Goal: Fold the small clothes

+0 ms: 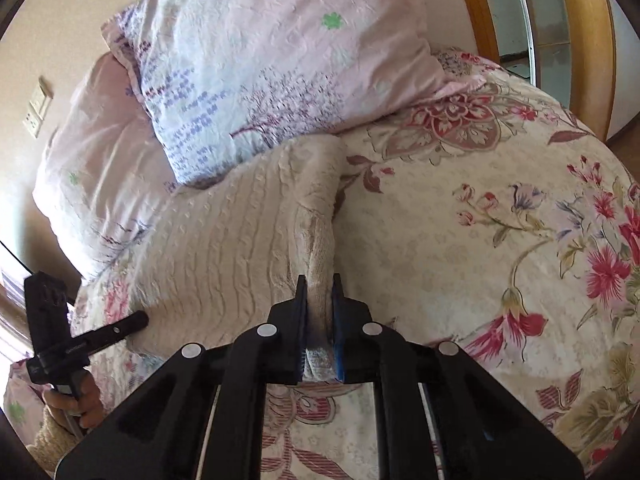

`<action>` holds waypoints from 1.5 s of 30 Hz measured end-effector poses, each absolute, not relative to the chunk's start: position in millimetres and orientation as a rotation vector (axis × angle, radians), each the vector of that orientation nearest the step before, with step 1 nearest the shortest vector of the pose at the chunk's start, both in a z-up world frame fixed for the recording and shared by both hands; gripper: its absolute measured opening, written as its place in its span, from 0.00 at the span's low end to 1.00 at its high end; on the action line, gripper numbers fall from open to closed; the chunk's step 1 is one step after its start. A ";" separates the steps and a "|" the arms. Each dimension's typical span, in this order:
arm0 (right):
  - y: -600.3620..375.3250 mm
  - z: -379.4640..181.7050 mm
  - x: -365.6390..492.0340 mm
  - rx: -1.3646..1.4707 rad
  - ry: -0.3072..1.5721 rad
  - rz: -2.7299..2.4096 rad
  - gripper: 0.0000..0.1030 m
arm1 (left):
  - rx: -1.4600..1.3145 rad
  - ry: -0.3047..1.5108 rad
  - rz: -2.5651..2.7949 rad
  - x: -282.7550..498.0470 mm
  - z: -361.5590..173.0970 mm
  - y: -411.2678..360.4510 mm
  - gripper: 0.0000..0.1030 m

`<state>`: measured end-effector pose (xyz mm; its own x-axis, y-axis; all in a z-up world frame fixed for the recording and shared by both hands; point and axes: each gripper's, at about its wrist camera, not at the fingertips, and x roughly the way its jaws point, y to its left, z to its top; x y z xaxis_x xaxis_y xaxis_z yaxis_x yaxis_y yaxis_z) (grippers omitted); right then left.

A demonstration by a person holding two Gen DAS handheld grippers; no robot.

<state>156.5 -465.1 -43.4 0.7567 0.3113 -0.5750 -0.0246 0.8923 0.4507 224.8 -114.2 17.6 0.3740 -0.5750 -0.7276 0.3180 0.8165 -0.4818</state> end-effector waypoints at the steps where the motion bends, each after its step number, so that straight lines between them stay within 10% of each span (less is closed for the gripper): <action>1: -466.1 -50.1 156.6 0.445 0.708 0.184 0.10 | -0.268 1.041 -0.576 223.2 16.2 -114.3 0.22; 23: -465.7 -66.2 164.4 0.414 0.749 0.158 0.14 | -0.085 0.998 -0.491 216.7 13.4 -132.4 0.38; 26: -465.4 -63.1 166.2 0.401 0.765 0.151 0.21 | -0.077 0.998 -0.481 215.8 14.8 -131.4 0.45; 30: -474.0 -45.8 164.2 0.362 0.781 0.072 0.54 | -0.088 1.017 -0.466 214.4 24.1 -119.8 0.62; 45: -495.3 -37.4 227.8 0.754 0.801 0.276 0.74 | -0.407 1.107 -0.557 276.1 35.3 -112.8 0.82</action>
<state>227.8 -495.3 -37.4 0.6781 0.4914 -0.5466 0.0502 0.7110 0.7014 276.1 -112.8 35.3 0.3351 -0.6075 -0.7202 0.2171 0.7936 -0.5684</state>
